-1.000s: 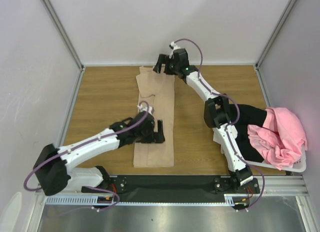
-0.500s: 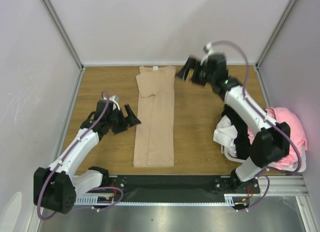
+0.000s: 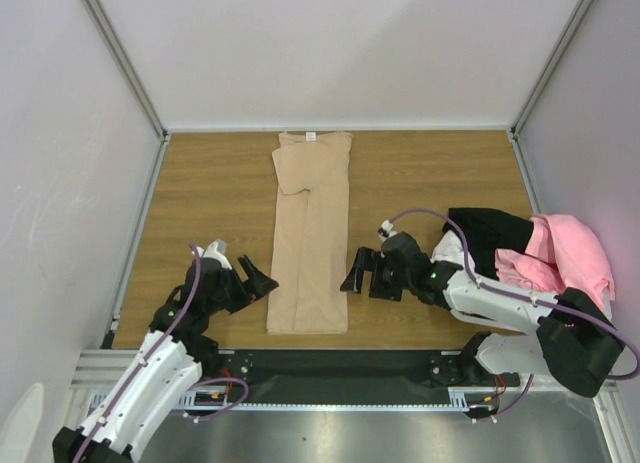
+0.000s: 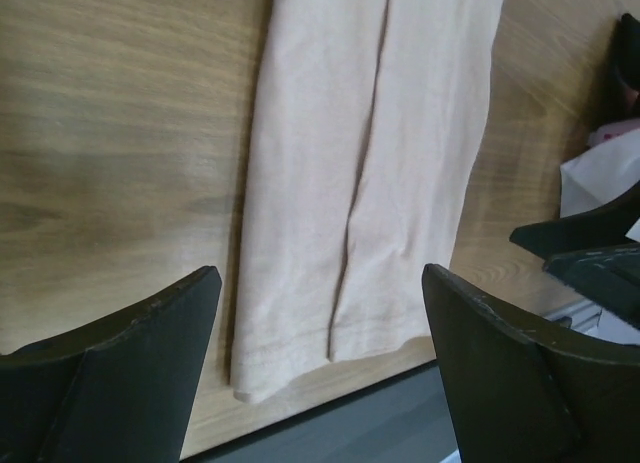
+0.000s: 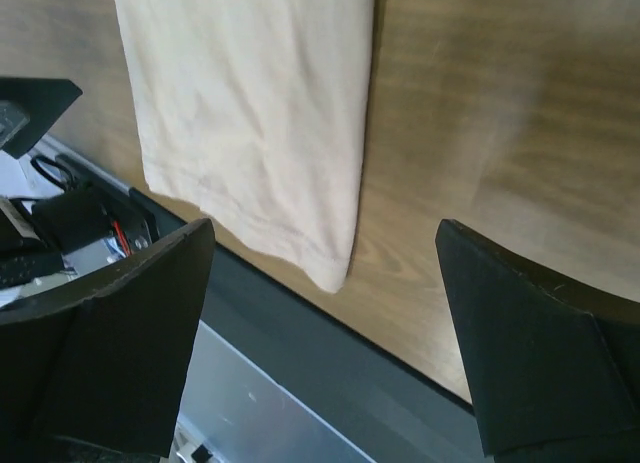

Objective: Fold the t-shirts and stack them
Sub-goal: Fold the tshirt

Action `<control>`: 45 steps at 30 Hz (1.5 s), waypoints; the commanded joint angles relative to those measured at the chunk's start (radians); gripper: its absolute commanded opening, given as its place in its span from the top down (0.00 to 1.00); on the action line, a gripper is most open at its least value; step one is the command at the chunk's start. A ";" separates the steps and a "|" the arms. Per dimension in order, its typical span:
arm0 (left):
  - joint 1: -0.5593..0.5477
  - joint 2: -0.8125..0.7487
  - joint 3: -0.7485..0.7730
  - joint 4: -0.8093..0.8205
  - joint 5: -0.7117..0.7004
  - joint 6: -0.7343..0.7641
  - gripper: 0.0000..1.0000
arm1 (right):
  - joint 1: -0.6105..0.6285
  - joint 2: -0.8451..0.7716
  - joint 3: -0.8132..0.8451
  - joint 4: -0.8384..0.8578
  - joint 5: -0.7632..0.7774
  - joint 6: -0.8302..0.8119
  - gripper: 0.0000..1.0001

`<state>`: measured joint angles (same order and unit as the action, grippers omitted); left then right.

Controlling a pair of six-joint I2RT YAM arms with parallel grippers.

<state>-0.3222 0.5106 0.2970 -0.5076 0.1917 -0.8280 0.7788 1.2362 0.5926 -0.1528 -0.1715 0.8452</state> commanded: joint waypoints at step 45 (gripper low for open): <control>-0.501 -0.121 -0.118 -0.242 -0.356 -0.312 0.37 | 0.364 0.057 -0.177 0.157 0.260 0.423 0.55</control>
<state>-0.7937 0.3897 0.2077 -0.6743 -0.1505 -1.1080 1.1397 1.2736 0.3977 0.0700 0.0166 1.2827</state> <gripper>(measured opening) 0.639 0.456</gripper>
